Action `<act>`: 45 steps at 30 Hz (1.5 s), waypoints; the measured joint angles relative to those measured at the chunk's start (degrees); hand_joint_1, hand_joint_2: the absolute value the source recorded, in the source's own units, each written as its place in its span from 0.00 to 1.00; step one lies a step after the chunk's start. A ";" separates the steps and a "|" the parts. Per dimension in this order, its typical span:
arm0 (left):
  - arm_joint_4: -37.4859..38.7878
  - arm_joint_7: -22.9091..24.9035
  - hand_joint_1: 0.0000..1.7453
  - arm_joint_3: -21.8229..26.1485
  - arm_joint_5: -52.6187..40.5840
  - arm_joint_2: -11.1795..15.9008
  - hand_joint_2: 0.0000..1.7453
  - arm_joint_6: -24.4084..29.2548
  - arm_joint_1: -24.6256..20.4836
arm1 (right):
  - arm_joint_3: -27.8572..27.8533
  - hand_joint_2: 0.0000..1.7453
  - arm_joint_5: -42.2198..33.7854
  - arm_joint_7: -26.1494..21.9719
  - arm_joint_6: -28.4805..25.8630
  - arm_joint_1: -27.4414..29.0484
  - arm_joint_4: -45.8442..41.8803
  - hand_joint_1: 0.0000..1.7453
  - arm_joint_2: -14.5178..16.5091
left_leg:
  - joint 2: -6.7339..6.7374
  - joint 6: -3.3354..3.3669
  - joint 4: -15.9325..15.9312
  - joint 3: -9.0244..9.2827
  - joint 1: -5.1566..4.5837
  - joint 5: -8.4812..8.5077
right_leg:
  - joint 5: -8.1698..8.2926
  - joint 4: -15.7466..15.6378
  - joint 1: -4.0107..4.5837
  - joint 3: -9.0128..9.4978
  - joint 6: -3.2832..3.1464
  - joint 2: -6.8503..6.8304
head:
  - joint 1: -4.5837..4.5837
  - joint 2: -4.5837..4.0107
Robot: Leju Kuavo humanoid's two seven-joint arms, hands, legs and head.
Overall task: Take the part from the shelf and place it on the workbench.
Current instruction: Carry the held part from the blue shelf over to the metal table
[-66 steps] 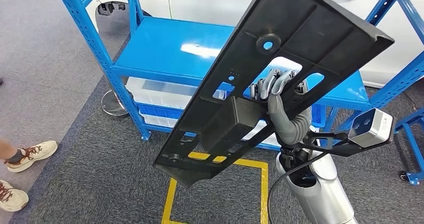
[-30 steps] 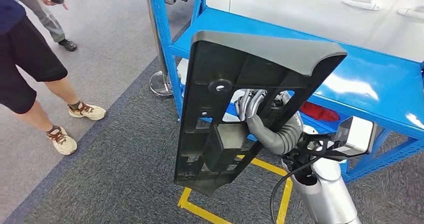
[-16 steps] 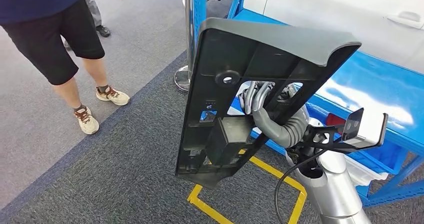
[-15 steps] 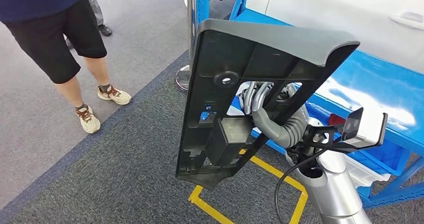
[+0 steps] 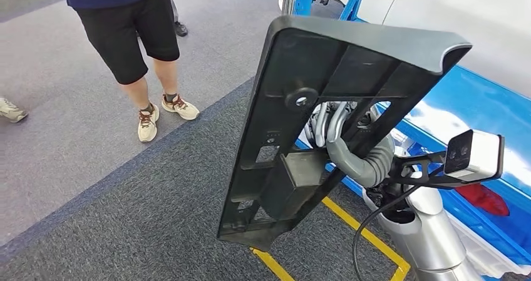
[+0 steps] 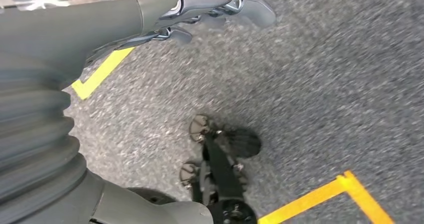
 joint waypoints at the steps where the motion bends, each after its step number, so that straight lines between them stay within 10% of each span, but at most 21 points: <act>1: 0.00 0.02 0.00 -0.03 -0.01 0.00 1.00 0.04 0.02 | 0.21 1.00 0.08 -0.27 -0.23 0.09 -0.04 1.00 -0.16 | 1.60 -0.27 1.38 -0.65 -0.13 -0.93 | 0.19 -0.38 -0.14 0.18 -0.29 -0.71 | -0.17 0.00; 3: 0.00 0.03 0.00 -0.07 -0.02 -0.02 1.00 0.19 -0.21 | 0.54 1.00 0.25 -0.81 -0.63 0.56 -0.01 1.00 -0.34 | 5.17 -0.75 7.71 -3.56 -0.20 -4.47 | 0.30 -0.71 -0.12 0.37 -0.67 -2.20 | -0.49 0.00; 6: 0.00 0.03 0.00 -0.09 -0.03 -0.02 1.00 0.45 -0.32 | 0.79 1.00 0.25 -1.37 -0.71 1.61 0.51 1.00 -0.52 | 6.39 -1.29 15.78 -7.20 0.15 -7.17 | 0.14 -0.63 0.03 0.37 -0.72 -4.54 | -0.52 0.00; 12: 0.00 -1.37 0.00 -0.10 0.05 0.29 1.00 0.62 -0.14 | 0.93 1.00 2.66 -3.01 0.28 4.52 3.11 1.00 0.16 | 10.49 0.08 -0.50 1.45 -0.49 -0.81 | -0.74 -0.30 0.70 0.97 0.42 -8.43 | -0.40 0.00; 14: 0.00 -1.87 0.00 -0.10 0.05 0.29 1.00 0.55 0.17 | 1.09 1.00 4.86 -3.65 0.38 5.69 4.18 1.00 1.32 | 9.20 0.91 -0.77 1.33 -0.56 -0.67 | -0.95 -0.33 0.81 1.07 0.96 -9.42 | -0.33 0.00; 16: 0.00 -2.22 0.00 -0.10 0.05 0.23 1.00 0.53 0.49 | 1.39 1.00 6.66 -4.05 0.41 6.75 5.14 1.00 2.77 | 7.92 1.64 -1.20 1.43 -0.37 -0.32 | -2.44 1.35 0.47 0.53 1.43 -7.52 | -0.28 0.00; 18: 0.00 -2.37 0.00 -0.10 0.05 0.15 1.00 0.53 0.46 | 1.62 1.00 7.48 -4.26 0.35 7.65 5.88 1.00 3.74 | 6.58 2.15 -1.42 1.45 -0.28 -0.04 | -5.90 7.52 0.14 -2.16 1.64 -4.02 | -0.20 0.00; 21: 0.00 -2.38 0.00 -0.10 0.05 0.13 1.00 0.51 0.44 | 1.68 1.00 7.71 -4.00 0.63 8.64 6.80 1.00 4.45 | 4.09 2.36 -1.32 1.39 -0.40 0.07 | -8.61 16.83 0.11 -6.96 1.67 -2.31 | -0.17 0.00; 25: 0.00 -2.46 0.00 -0.15 0.05 -0.01 1.00 0.45 0.58 | 1.65 1.00 8.44 -2.74 1.43 9.04 7.39 1.00 6.03 | 0.92 2.00 -0.63 1.24 -0.47 -0.08 | -1.43 5.05 -0.06 -2.41 0.98 0.47 | -0.19 0.00; 28: 0.00 -2.43 0.00 -0.39 0.05 -0.15 1.00 0.41 0.51 | 1.54 1.00 8.96 -1.74 1.71 9.09 7.38 1.00 7.01 | -0.94 0.91 -0.42 0.57 -0.26 0.08 | -0.41 0.94 0.03 -0.77 0.67 2.10 | -0.20 0.00; 31: 0.01 -2.01 0.00 -0.57 0.02 -0.16 1.00 0.48 0.77 | 1.44 1.00 9.22 -1.05 2.32 9.18 6.58 1.00 8.05 | -0.09 -0.13 0.47 -0.23 -0.24 -0.49 | 0.05 0.15 -0.10 -0.38 -0.29 0.07 | -0.32 0.00; 34: 0.00 -1.75 0.00 -0.65 -0.02 -0.19 1.00 0.82 0.45 | 1.36 1.00 9.45 -0.99 3.18 9.83 4.85 1.00 8.84 | 5.08 -0.71 9.79 -4.40 -0.17 -5.59 | 0.14 -0.35 0.11 0.00 -1.02 -2.47 | -0.65 0.00; 36: 0.00 -1.69 0.00 -0.67 -0.02 -0.20 1.00 1.13 0.43 | 1.34 1.00 9.85 -1.26 3.97 10.50 4.19 1.00 9.01 | 6.17 -1.04 15.45 -6.90 0.11 -7.58 | 0.00 -0.32 0.33 0.05 -1.09 -4.13 | -0.65 0.00; 42: 0.00 -2.24 0.00 -0.67 0.07 -0.21 1.00 1.16 0.59 | 1.26 1.00 10.48 -1.54 4.91 10.38 3.44 1.00 9.40 | 10.34 -0.12 -0.23 1.98 -0.24 -1.27 | -0.75 -0.11 0.81 0.67 -0.06 -7.92 | -0.61 0.00; 45: 0.01 -2.44 0.00 -0.68 0.05 -0.21 1.00 0.94 0.70 | 1.18 1.00 10.72 -1.30 4.04 9.99 3.05 1.00 9.45 | 8.86 0.93 -0.83 1.88 -0.38 -1.08 | -1.08 0.00 0.78 0.87 0.86 -9.00 | -0.57 0.00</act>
